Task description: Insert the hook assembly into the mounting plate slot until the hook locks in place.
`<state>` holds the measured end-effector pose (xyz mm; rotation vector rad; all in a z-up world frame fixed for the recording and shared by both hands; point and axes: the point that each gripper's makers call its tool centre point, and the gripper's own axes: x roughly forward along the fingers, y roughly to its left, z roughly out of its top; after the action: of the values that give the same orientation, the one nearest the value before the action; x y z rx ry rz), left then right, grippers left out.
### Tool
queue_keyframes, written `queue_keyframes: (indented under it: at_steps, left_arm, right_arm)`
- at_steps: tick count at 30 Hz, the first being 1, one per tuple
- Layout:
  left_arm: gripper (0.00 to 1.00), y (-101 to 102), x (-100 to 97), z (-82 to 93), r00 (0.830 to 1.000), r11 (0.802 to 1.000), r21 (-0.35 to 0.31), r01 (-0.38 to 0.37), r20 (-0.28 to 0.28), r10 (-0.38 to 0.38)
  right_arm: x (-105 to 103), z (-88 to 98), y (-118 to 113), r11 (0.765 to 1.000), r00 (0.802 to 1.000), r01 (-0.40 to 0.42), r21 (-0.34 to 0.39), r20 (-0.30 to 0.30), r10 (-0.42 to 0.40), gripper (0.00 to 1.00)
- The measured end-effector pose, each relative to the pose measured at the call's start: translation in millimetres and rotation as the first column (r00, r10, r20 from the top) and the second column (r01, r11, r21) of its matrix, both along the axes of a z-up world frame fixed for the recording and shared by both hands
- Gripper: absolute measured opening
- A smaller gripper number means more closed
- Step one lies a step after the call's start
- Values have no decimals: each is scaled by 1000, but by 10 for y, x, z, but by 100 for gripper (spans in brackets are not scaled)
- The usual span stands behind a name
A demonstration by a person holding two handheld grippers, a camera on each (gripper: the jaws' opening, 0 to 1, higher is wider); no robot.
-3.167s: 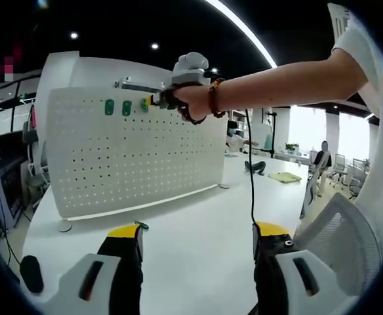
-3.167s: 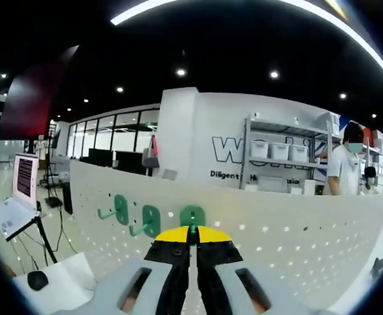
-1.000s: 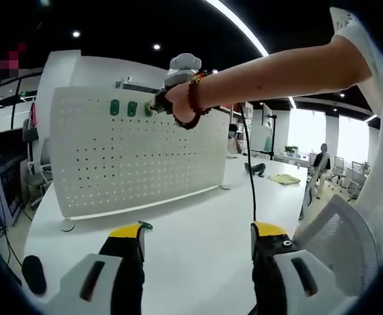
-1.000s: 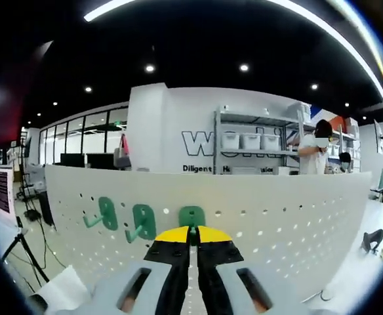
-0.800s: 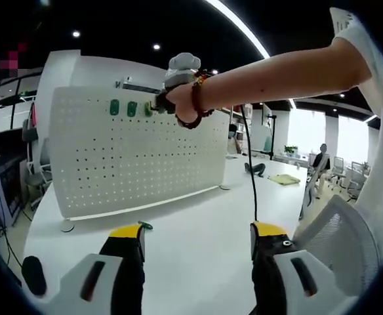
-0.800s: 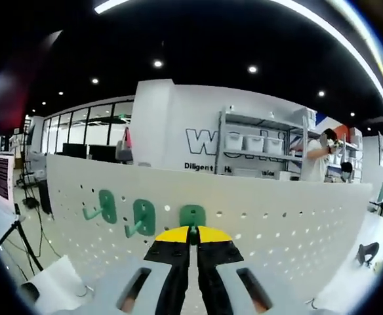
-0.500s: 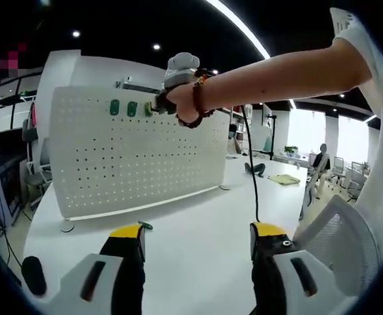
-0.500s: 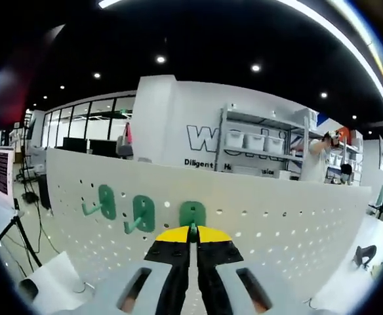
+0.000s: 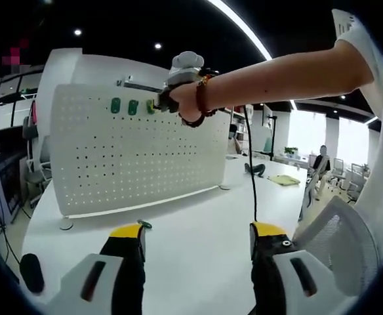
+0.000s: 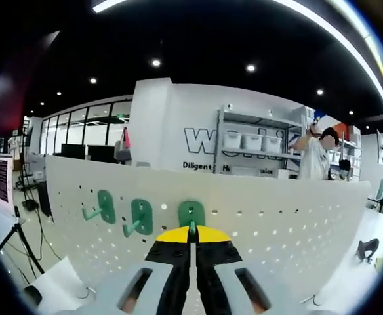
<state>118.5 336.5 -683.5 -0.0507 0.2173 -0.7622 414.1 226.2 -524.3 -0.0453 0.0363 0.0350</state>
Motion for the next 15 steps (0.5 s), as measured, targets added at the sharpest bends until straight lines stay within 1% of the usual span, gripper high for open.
queue_keyframes:
  at_steps: [3, 6, 8, 11, 12, 13, 14, 15]
  left_arm:
    - [66, 2, -1, 7, 1000, 1000, 0, 0, 3, 0]
    - [66, 15, -3, 10, 1000, 1000, -3, -3, 3, 3]
    - [66, 29, -4, 8, 1000, 1000, -2, -5, 2, 5]
    - [66, 32, -1, 7, 1000, 1000, -5, -6, 1, 6]
    - [66, 33, 0, 6, 1000, 1000, -2, -6, 2, 6]
    - [66, 34, 3, 8, 1000, 1000, 0, -6, 2, 6]
    - [66, 38, 3, 12, 1000, 1000, 0, -7, 2, 7]
    - [66, 46, 8, 25, 1000, 1000, -6, -10, 5, 10]
  right_arm:
    - [6, -3, 3, 1000, 1000, 5, 17, -1, -5, 0]
    - [7, -11, 5, 998, 1000, 13, 65, 3, -13, 0]
    - [8, -20, 17, 998, 1000, 14, 63, 3, -14, 0]
    - [2, -47, 50, 996, 1000, 18, 86, 0, -18, 0]
    - [6, -44, 67, 997, 1000, 17, 78, 9, -17, 0]
    - [21, -35, 39, 999, 999, 29, 39, 16, -29, 0]
    - [28, -48, 39, 998, 1000, 29, 53, 11, -29, 0]
    - [42, -32, 53, 994, 1000, 19, 111, 22, -22, 0]
